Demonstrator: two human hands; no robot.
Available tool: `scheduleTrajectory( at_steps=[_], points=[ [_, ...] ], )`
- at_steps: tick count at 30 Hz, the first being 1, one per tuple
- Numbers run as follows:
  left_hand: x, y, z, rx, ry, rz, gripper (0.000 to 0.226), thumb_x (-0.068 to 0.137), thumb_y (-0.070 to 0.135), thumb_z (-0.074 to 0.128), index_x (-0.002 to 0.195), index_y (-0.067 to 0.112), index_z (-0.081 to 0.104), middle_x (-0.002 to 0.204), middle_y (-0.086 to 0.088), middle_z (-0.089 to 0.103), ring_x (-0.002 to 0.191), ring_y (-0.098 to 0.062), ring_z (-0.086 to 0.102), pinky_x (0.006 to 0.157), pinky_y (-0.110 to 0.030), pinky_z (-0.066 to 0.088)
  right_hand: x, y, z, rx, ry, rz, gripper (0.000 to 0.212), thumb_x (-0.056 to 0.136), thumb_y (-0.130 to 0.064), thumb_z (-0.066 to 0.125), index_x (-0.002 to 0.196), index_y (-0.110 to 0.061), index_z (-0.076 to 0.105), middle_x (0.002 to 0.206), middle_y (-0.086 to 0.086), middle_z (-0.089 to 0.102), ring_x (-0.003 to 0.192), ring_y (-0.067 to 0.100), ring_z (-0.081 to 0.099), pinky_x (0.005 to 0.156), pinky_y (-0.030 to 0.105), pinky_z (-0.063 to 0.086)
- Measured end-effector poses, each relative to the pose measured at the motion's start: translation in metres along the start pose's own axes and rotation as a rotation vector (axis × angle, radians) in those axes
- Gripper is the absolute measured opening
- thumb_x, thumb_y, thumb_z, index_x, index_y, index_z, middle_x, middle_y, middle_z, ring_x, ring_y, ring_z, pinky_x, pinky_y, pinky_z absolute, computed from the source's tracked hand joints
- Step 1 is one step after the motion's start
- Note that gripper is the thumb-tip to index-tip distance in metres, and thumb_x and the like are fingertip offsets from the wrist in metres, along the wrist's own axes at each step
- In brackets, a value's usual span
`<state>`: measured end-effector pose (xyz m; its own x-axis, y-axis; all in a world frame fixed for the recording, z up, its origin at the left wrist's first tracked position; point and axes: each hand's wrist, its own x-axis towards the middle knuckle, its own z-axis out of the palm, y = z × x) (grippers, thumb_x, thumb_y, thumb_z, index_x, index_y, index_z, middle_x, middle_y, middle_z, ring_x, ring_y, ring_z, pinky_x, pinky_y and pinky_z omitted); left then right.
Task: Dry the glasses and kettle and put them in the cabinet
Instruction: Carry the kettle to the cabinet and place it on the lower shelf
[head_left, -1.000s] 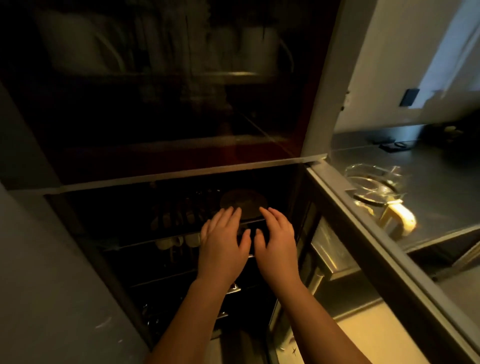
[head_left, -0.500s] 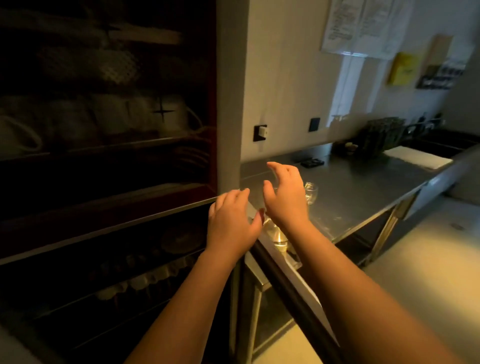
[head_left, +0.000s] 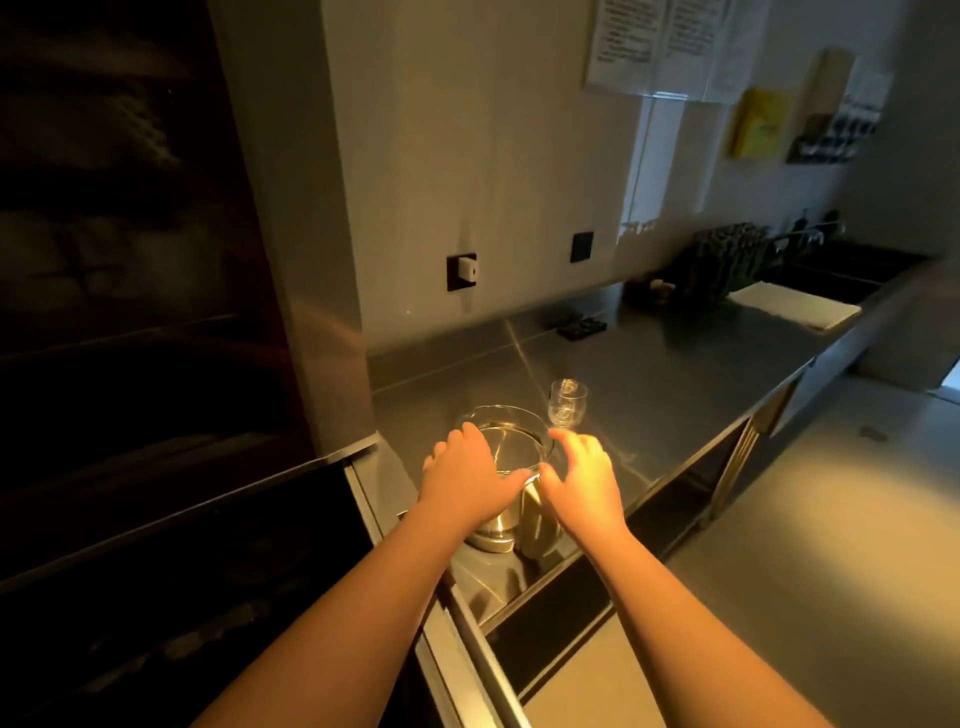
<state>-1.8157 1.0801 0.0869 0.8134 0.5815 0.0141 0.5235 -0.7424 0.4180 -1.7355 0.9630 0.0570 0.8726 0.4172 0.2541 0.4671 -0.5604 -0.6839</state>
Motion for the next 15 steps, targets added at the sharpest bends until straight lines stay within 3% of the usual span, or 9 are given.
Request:
scheduleTrajectory(
  at_steps=[5, 9, 15],
  points=[
    [0.031, 0.001, 0.017, 0.003, -0.065, -0.161, 0.109, 0.076, 0.068, 0.061, 0.149, 0.004, 0.013, 0.148, -0.015, 0.037, 0.133, -0.034, 0.041, 0.106, -0.044, 0.040, 0.008, 0.026, 0.031, 0.026, -0.077, 0.080, 0.055, 0.089, -0.032, 0.061, 0.140, -0.025, 0.041, 0.138, -0.001, 0.044, 0.128, 0.018, 0.040, 0.101, 0.034, 0.039],
    [0.048, 0.000, 0.024, -0.018, -0.125, -0.220, 0.124, 0.071, 0.066, 0.069, 0.151, 0.003, -0.003, 0.153, -0.016, 0.030, 0.137, -0.034, 0.036, 0.109, -0.044, 0.037, 0.011, 0.038, 0.050, 0.062, -0.091, 0.172, 0.065, 0.084, -0.035, 0.068, 0.139, -0.021, 0.036, 0.137, 0.001, 0.045, 0.123, 0.020, 0.046, 0.099, 0.037, 0.046],
    [0.064, -0.006, 0.041, -0.046, -0.228, -0.229, 0.138, 0.064, 0.068, 0.074, 0.148, -0.003, -0.010, 0.148, -0.016, 0.039, 0.131, -0.032, 0.045, 0.102, -0.042, 0.046, 0.015, 0.047, 0.063, 0.130, -0.139, 0.307, 0.046, 0.083, -0.036, 0.068, 0.119, -0.018, 0.047, 0.116, 0.002, 0.052, 0.094, 0.016, 0.055, 0.079, 0.037, 0.055]
  ],
)
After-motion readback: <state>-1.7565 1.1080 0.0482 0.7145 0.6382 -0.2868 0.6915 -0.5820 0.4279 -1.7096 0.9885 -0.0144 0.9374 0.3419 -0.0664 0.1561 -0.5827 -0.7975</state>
